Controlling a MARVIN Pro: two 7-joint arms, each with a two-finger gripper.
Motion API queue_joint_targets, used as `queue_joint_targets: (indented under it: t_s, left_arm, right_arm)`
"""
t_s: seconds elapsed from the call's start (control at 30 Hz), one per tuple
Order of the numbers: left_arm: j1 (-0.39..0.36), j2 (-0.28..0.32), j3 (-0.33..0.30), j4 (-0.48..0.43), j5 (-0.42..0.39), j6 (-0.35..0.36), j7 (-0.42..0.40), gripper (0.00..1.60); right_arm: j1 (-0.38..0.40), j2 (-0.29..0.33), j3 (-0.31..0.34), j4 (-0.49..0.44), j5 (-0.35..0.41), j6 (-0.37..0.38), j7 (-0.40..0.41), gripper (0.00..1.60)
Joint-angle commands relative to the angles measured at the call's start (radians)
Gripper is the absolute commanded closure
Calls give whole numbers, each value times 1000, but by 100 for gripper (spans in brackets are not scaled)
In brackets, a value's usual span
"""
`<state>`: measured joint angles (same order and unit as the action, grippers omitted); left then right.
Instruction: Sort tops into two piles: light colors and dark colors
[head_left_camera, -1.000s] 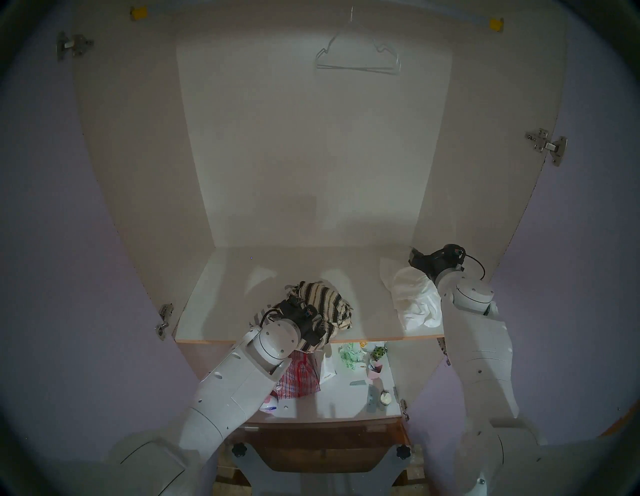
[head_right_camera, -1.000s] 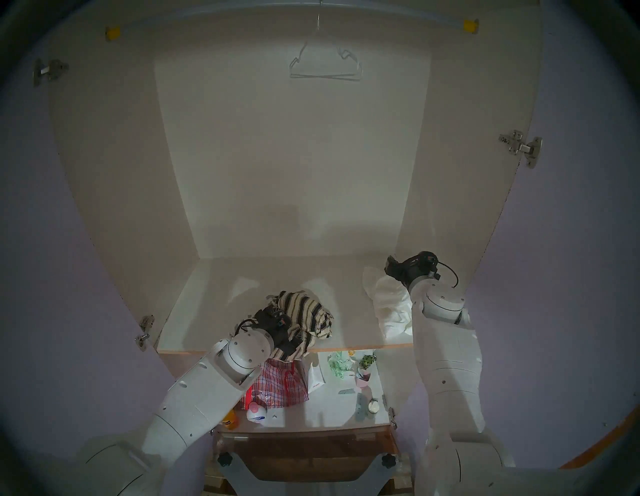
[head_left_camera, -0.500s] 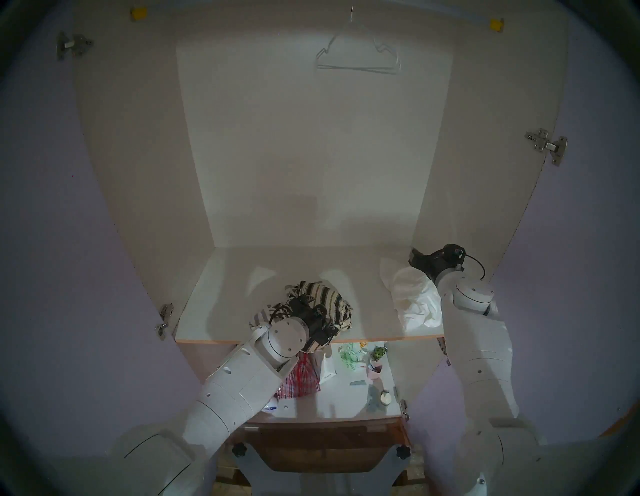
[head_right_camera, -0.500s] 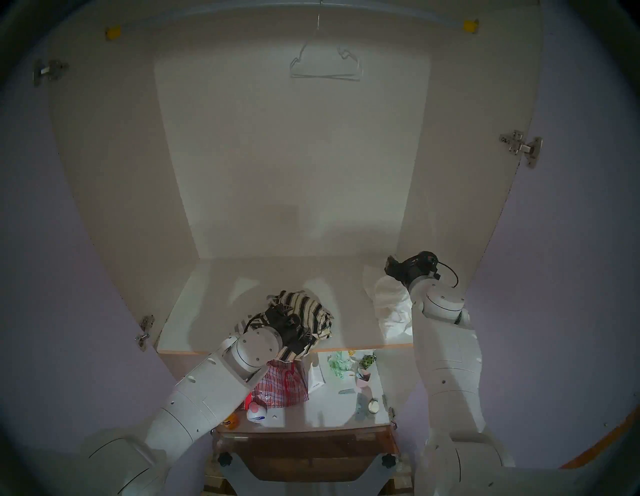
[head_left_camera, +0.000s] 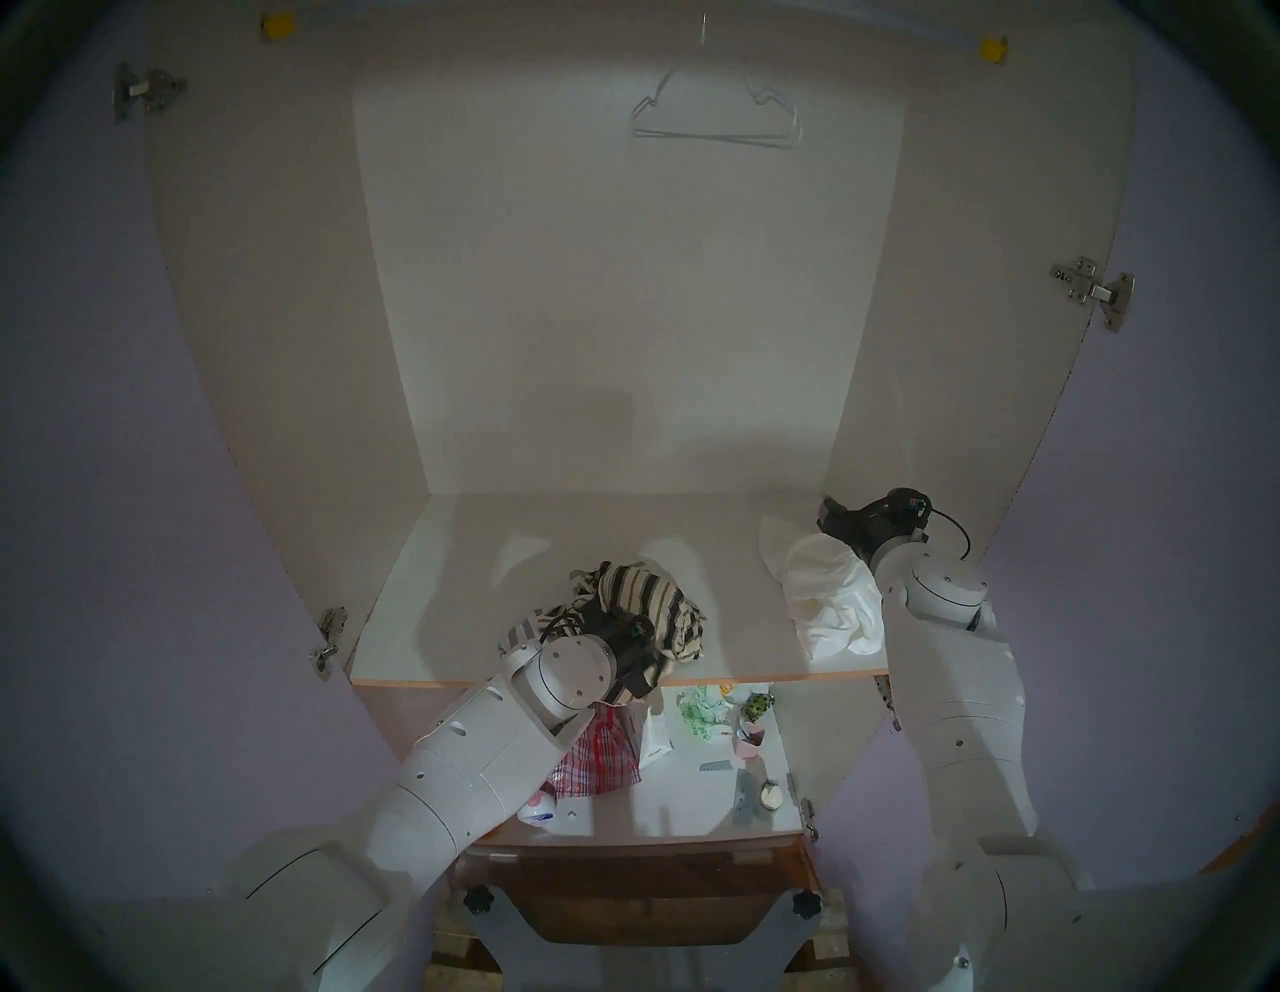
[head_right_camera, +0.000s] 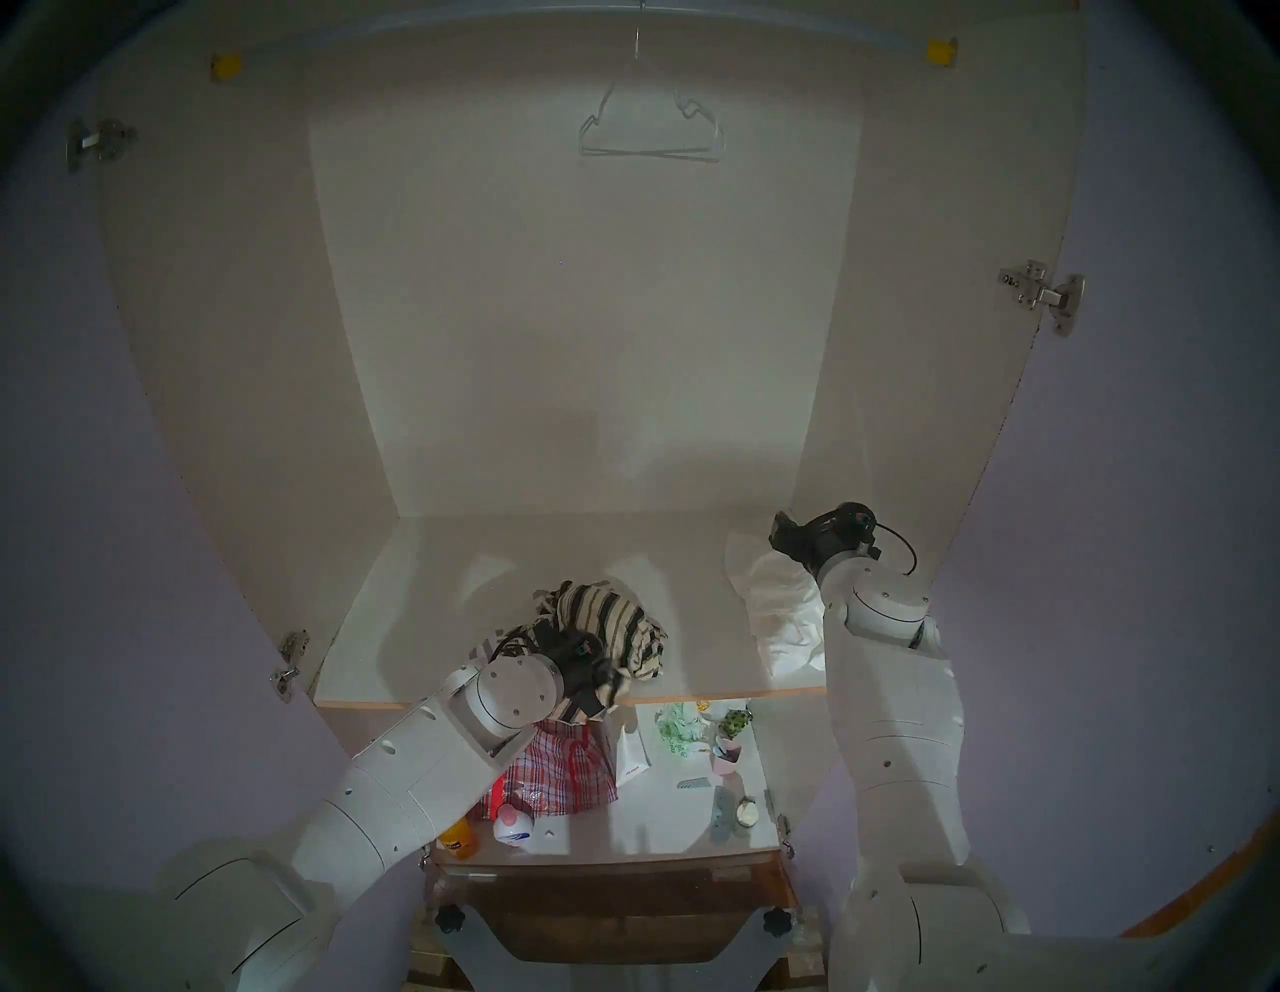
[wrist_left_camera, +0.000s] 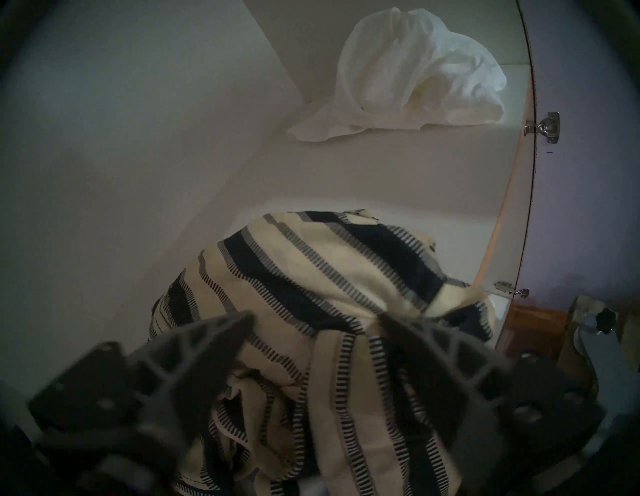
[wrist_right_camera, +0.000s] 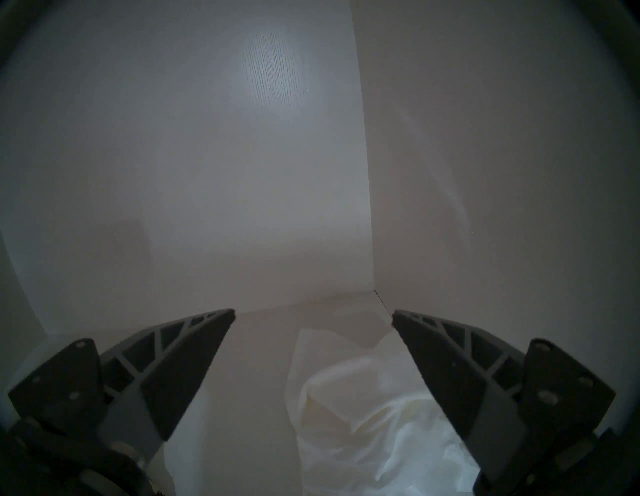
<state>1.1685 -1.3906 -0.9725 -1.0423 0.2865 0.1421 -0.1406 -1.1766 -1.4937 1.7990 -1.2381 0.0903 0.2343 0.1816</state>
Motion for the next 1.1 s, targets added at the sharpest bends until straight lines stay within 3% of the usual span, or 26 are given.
queue_joint_targets:
  t_s: [0.0, 0.17, 0.6, 0.77, 0.9, 0.93, 1.0, 1.07]
  left_arm:
    - [-15, -34, -48, -37, -19, -70, 106, 160]
    - [1, -79, -129, -44, -48, -148, 297, 160]
    - [-52, -98, -373, -66, -152, -258, 601, 160]
    - [-103, -87, -446, -52, -203, -290, 666, 160]
    - [-137, -76, -477, -27, -196, -295, 672, 160]
    - [-160, -57, -480, 3, -158, -304, 695, 160]
    - [-169, -58, -487, 13, -161, -307, 697, 160]
    - [-175, -37, -464, 31, -154, -290, 659, 160]
  right_arm:
    - [24, 2, -2, -23, 1, -8, 3, 0]
    - [25, 2, -1, -23, 1, -8, 3, 0]
    - [25, 1, -1, -22, 0, -8, 3, 0]
    - [25, 1, 0, -22, -1, -8, 4, 0]
    - [25, 1, 0, -23, -1, -8, 4, 0]
    - [25, 1, 0, -23, -1, -9, 4, 0]
    - [25, 1, 0, -23, -1, -9, 4, 0]
    - [24, 0, 0, -24, -1, -9, 5, 0]
